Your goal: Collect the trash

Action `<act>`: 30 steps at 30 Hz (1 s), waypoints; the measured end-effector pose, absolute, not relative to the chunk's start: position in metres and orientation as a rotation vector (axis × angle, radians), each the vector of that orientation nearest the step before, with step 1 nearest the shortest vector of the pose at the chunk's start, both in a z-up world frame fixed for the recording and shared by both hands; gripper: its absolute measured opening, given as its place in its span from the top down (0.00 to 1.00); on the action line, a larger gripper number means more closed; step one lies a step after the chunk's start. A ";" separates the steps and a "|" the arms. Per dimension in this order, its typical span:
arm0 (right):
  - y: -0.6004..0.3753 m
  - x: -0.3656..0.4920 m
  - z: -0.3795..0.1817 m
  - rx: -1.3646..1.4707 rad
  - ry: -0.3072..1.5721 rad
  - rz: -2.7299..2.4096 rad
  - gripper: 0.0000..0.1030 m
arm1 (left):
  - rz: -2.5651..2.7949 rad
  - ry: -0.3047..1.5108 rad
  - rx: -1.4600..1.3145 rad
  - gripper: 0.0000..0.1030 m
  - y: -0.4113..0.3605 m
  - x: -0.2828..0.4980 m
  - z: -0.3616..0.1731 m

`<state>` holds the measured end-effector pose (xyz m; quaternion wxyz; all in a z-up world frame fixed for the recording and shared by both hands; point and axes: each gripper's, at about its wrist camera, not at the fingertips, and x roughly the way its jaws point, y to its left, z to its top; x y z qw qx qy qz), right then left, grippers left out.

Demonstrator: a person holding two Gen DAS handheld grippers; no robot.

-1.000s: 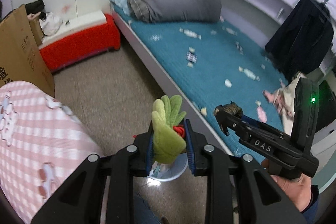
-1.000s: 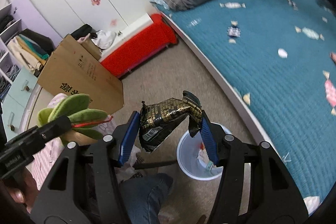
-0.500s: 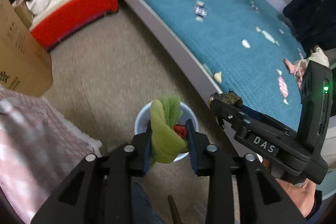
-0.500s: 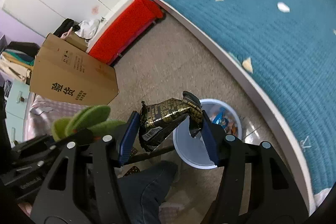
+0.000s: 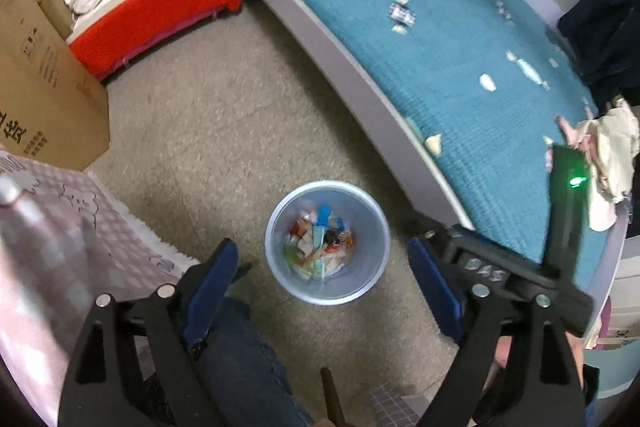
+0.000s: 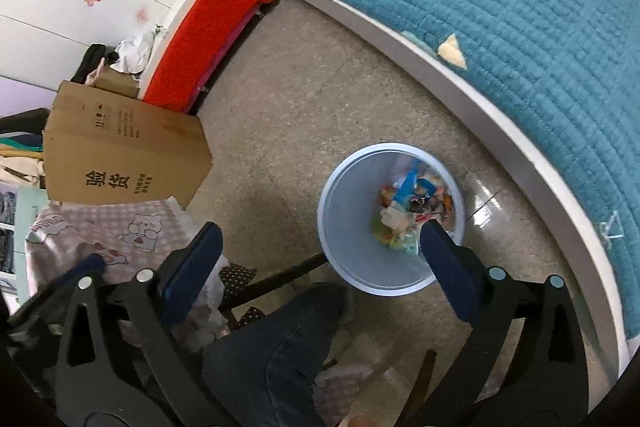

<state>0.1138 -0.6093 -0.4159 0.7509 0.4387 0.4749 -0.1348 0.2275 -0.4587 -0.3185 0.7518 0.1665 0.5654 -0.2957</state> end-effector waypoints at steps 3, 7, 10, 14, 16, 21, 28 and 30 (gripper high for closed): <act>-0.607 0.108 -0.398 0.914 1.016 -0.324 0.06 | -0.687 1.170 0.334 0.15 -0.453 0.217 -0.296; -0.599 0.099 -0.365 0.847 0.979 -0.358 0.06 | -0.718 1.081 0.303 0.14 -0.438 0.201 -0.260; -0.589 0.091 -0.333 0.793 0.939 -0.366 0.06 | -0.726 1.012 0.278 0.14 -0.422 0.188 -0.232; -0.571 0.083 -0.288 0.729 0.873 -0.367 0.06 | -0.712 0.890 0.240 0.13 -0.392 0.169 -0.190; -0.559 0.079 -0.260 0.696 0.834 -0.360 0.06 | -0.703 0.839 0.220 0.12 -0.375 0.160 -0.173; -0.516 0.072 -0.191 0.590 0.739 -0.319 0.06 | -0.636 0.694 0.175 0.09 -0.321 0.137 -0.125; -0.441 0.059 -0.096 0.428 0.596 -0.253 0.06 | -0.513 0.517 0.098 0.05 -0.234 0.101 -0.067; -0.418 0.054 -0.071 0.384 0.553 -0.230 0.06 | -0.483 0.505 0.087 0.05 -0.214 0.095 -0.056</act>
